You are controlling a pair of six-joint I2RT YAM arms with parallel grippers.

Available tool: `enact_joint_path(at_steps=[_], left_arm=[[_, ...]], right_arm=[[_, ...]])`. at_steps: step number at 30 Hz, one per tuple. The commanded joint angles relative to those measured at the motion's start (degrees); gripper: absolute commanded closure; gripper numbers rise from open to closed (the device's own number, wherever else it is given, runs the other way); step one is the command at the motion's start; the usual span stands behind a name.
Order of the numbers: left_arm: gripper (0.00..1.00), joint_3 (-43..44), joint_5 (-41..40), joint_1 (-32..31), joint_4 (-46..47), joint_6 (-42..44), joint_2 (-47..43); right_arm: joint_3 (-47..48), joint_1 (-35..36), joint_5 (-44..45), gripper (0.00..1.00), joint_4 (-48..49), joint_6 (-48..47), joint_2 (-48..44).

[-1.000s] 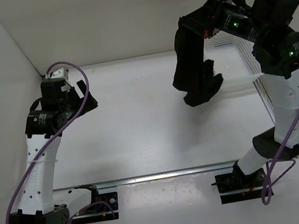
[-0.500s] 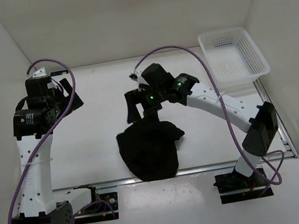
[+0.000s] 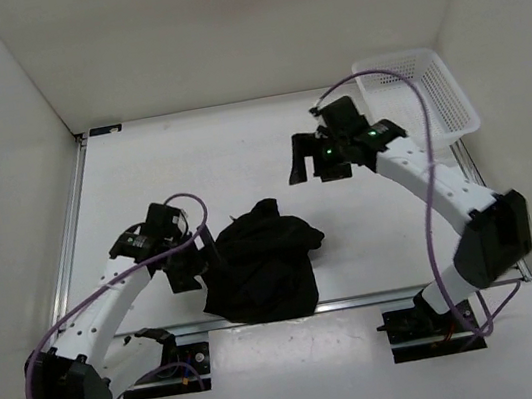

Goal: Fold and stack the shorts
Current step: Flatten the shorts out

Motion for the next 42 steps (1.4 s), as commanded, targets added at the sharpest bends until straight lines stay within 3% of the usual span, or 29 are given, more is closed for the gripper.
enact_joint_path(at_steps=[1,6,10,13,14,15,16,17,19,20,25,28,32,34,36,39,42], left_arm=[[0.0,-4.45,4.22,-2.61,6.37,-9.16,-5.46],[0.03,-11.83,2.82,-4.56,11.56,-12.07,-4.95],[0.22,-13.26,-0.86,-4.56,15.33,-12.69,-1.61],[0.37,-11.51,-2.89,-4.56,15.34,-12.08,0.32],[0.45,-10.98,-3.51,-4.56,15.34,-12.08,1.29],[0.59,-10.45,-4.3,-4.56,15.34,-11.38,2.0],[0.63,-9.66,-4.83,-4.56,15.34,-10.5,2.87],[0.7,-9.65,-6.66,-4.56,15.34,-10.49,4.88],[0.9,-8.34,-8.34,-4.03,15.34,-8.57,7.61],[0.9,-7.38,-8.35,-3.07,15.34,-6.91,8.93],[0.9,-2.72,-8.87,-0.79,14.82,-3.03,10.8],[0.9,4.47,-10.19,3.43,11.83,-0.13,8.87],[0.9,21.77,-12.91,11.33,5.43,5.14,11.83],[0.9,36.18,-14.48,13.1,-0.53,8.31,15.34],[0.9,48.37,-15.02,15.12,-3.28,10.32,16.67],[0.9,56.59,-11.96,17.58,-4.61,11.13,16.68],[0.9,56.62,-9.94,18.12,-4.61,11.65,14.31]], right_arm=[[3.54,3.36,-2.51,0.03,0.34,-3.14,10.65],[12.78,7.15,-3.04,0.01,0.34,-3.76,25.95],[16.66,9.26,-2.51,0.02,3.32,-1.48,32.31],[21.05,9.78,-4.09,0.09,3.32,-0.95,38.02],[22.28,9.79,-4.1,0.2,3.32,-0.34,38.99],[22.29,9.79,-4.71,0.3,3.32,-0.33,40.3],[22.98,10.31,-4.71,0.44,3.32,-0.33,40.32],[22.99,10.32,-4.71,0.76,3.32,-0.33,40.32],[23.61,10.32,-4.18,0.96,2.8,0.19,39.71],[24.39,10.32,-3.05,1.0,2.19,0.19,38.74],[27.12,9.7,2.84,1.0,-0.1,-1.04,33.21],[31.14,7.33,4.25,1.0,-0.1,-1.57,28.99],[45.45,3.04,3.56,1.0,-2.98,-2.09,27.66],[55.62,1.53,2.5,1.0,-5.28,-2.62,28.18],[58.84,-0.49,1.27,1.0,-5.91,-2.62,26.18],[56.23,-1.99,1.27,1.0,-3.2,-3.15,19.42],[45.96,-2.69,2.58,1.0,0.84,-5.51,10.37]])
